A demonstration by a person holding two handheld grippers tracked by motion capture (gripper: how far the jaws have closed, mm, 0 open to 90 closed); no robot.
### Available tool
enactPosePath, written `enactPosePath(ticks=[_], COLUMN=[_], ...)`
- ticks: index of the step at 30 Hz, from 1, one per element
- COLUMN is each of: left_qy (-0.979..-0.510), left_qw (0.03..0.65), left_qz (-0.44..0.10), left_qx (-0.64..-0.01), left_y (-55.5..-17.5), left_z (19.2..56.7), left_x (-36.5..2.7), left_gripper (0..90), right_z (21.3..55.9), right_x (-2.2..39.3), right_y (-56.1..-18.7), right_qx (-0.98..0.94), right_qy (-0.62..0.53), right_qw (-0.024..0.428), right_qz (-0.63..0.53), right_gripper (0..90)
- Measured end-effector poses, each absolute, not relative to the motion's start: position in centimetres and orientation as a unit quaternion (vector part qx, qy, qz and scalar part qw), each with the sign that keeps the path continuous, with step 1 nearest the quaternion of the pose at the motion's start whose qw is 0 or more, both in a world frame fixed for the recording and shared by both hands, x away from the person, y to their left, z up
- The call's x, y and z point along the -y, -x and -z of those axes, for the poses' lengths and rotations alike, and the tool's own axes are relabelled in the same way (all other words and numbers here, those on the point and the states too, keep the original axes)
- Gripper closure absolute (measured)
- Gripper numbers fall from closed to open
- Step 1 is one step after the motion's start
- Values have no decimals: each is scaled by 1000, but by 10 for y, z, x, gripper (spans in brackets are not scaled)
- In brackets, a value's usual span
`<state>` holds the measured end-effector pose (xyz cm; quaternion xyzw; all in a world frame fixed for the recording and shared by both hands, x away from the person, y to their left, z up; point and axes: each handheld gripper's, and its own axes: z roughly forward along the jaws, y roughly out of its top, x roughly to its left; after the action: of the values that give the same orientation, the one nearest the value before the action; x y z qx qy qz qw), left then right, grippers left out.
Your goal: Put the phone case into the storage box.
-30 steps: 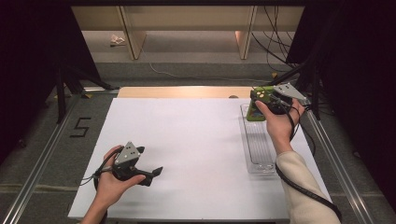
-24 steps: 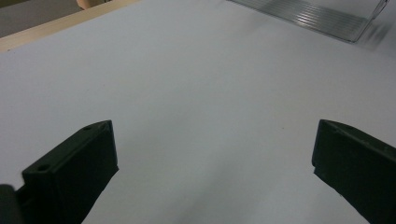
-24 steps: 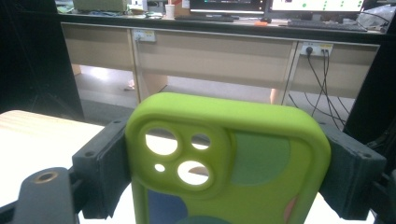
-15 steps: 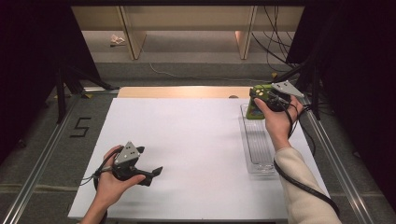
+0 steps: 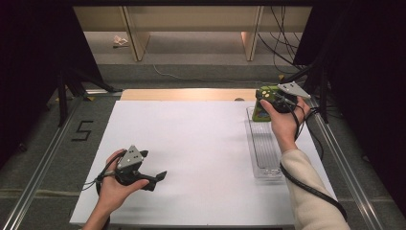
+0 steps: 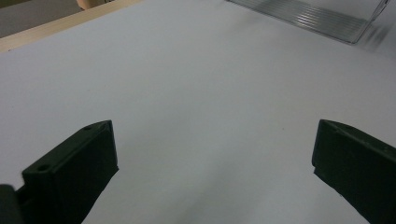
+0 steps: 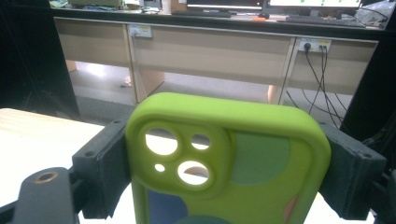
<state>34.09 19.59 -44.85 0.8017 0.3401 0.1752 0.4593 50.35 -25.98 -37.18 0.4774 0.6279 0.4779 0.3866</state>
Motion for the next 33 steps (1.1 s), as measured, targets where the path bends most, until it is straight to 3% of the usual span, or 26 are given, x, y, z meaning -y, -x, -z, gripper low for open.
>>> enactPosePath(ticks=[33], left_qy=[-802], left_qw=[459], left_qz=[-175], left_qx=[-339], left_y=[-341], left_z=[449], left_x=[-196], left_gripper=[0], right_z=[372], right_x=[260], right_y=[-515], right_qx=[-628], right_qy=[-482], right_qw=[386], right_qz=[-474], right_gripper=[166])
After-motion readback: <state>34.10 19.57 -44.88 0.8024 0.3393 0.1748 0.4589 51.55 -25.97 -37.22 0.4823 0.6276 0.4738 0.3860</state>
